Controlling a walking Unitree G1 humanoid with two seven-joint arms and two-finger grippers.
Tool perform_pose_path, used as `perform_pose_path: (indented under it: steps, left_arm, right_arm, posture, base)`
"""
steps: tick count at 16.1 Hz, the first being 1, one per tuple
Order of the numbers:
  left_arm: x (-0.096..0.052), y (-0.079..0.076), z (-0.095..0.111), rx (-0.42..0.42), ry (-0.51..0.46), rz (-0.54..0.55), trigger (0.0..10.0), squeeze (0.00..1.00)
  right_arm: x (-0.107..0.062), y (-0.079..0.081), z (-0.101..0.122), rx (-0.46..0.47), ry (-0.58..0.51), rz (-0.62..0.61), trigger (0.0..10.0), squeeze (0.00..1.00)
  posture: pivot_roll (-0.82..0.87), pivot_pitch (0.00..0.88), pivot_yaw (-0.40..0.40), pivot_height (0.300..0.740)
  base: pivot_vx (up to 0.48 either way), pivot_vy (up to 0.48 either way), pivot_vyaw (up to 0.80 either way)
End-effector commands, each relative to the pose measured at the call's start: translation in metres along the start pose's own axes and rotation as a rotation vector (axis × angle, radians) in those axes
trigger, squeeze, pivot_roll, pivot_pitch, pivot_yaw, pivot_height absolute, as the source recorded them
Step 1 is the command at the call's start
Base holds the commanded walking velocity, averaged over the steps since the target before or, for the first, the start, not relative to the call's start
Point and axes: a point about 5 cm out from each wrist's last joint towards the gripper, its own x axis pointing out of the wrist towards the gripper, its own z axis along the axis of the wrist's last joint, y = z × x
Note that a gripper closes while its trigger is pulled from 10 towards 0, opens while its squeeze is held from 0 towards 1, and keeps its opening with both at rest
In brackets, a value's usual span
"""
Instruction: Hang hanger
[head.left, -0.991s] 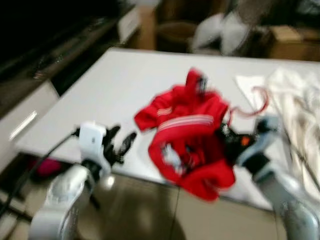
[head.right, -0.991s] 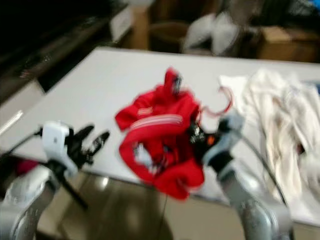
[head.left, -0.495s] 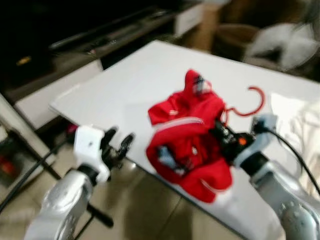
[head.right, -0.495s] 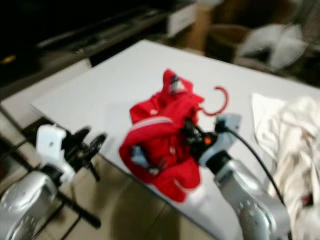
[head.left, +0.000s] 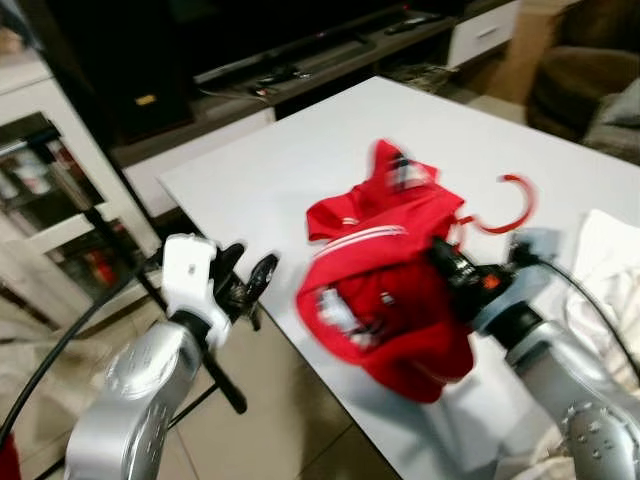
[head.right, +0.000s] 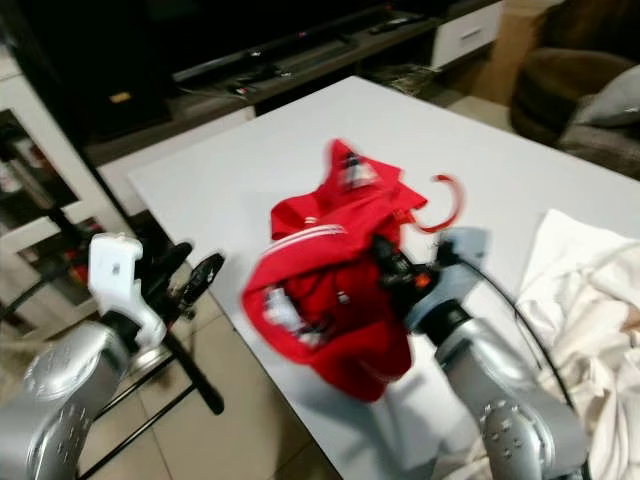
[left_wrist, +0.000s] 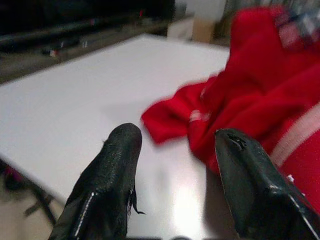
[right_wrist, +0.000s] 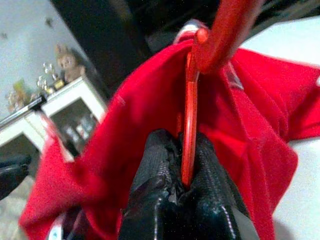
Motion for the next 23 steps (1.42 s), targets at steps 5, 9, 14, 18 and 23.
perform_pose_path:
  steps: [5,9,14,18,23]
  left_arm:
    - [-0.009,0.0,-0.011,0.036,0.046,0.033,10.0,0.0]
    - [-0.013,0.0,-0.009,0.042,0.041,0.037,10.0,0.0]
    - [-0.017,-0.003,-0.008,0.064,0.036,0.041,10.0,0.0]
    - [-0.02,-0.004,-0.009,0.066,0.042,0.05,10.0,0.0]
    - [-0.025,-0.003,-0.009,0.026,0.033,0.048,10.0,0.0]
  right_arm:
    - [0.006,0.004,-0.006,-0.028,0.023,0.088,10.0,0.0]
    - [0.003,0.007,-0.013,-0.017,0.044,0.11,10.0,0.0]
    - [0.001,0.009,-0.013,-0.024,0.051,0.147,10.0,0.0]
    - [0.0,0.01,-0.015,-0.029,0.063,0.18,10.0,0.0]
    - [0.002,0.015,-0.018,-0.021,0.072,0.221,10.0,0.0]
  posture:
    - [-0.07,0.0,0.092,0.74]
    - [-0.06,0.0,0.094,0.74]
    - [-0.05,0.0,0.081,0.74]
    - [-0.04,0.0,0.069,0.74]
    - [-0.03,0.0,0.069,0.74]
  base:
    - [0.0,0.48,0.0]
    - [0.0,0.36,0.13]
    - [0.0,-0.384,0.8]
    - [0.0,-0.48,0.8]
    - [0.0,-0.096,0.8]
